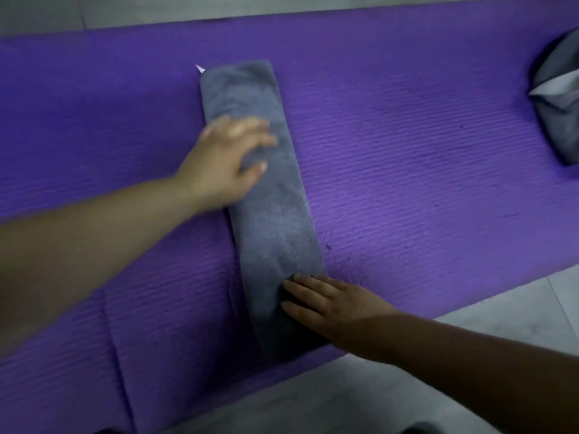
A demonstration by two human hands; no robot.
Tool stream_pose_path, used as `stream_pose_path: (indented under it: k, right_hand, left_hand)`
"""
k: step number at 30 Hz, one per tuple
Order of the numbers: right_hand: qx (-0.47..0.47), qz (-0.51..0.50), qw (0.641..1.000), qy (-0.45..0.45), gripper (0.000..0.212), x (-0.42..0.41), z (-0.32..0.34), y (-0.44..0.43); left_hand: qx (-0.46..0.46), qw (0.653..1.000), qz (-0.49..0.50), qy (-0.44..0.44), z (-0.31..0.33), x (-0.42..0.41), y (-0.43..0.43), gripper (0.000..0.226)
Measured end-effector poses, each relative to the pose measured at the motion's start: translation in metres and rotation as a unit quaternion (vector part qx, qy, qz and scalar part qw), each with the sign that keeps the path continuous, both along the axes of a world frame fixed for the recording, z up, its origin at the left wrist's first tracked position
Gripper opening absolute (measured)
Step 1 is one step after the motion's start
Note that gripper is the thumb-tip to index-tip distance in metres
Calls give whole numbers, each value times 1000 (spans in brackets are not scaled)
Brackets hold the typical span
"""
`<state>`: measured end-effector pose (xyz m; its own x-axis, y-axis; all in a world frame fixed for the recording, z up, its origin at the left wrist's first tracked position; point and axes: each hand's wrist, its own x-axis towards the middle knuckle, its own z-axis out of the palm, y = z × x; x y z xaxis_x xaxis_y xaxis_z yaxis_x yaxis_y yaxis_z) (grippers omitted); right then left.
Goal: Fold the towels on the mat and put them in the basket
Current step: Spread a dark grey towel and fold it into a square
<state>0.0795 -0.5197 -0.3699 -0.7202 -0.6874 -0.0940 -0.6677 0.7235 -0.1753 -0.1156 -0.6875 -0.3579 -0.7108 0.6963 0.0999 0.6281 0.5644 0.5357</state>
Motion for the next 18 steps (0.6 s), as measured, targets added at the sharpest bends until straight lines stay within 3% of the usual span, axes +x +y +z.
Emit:
stream_pose_path:
  k: [3,5,8,11,15,17,18]
  right_hand:
    - [-63,-19,996,-67,45,-11,14,2]
    - [-92,-49,989,-106,46,-18,24,5]
    - [-131,-94,977,-140,43,-22,37,5]
    - [-147,-150,963,-167,39,-23,46,1]
    - [-265,-324,883,-213,36,-27,44,-5]
    - [-363,-393,815,-224,27,-37,43,-3]
    - [-412,-412,777,-236,28,-44,44,-4]
  left_hand:
    - [0,989,-142,38,-9,77,-44,30]
    - [-56,979,-195,22,-20,114,-60,50]
    - [-109,972,-204,32,-31,130,-67,80]
    - [-79,983,-163,28,-29,130,-52,75]
    - [-27,995,-32,-89,-16,129,-31,46]
    - [30,978,71,-196,-13,120,-27,66]
    - [52,952,115,-279,-13,115,-27,77]
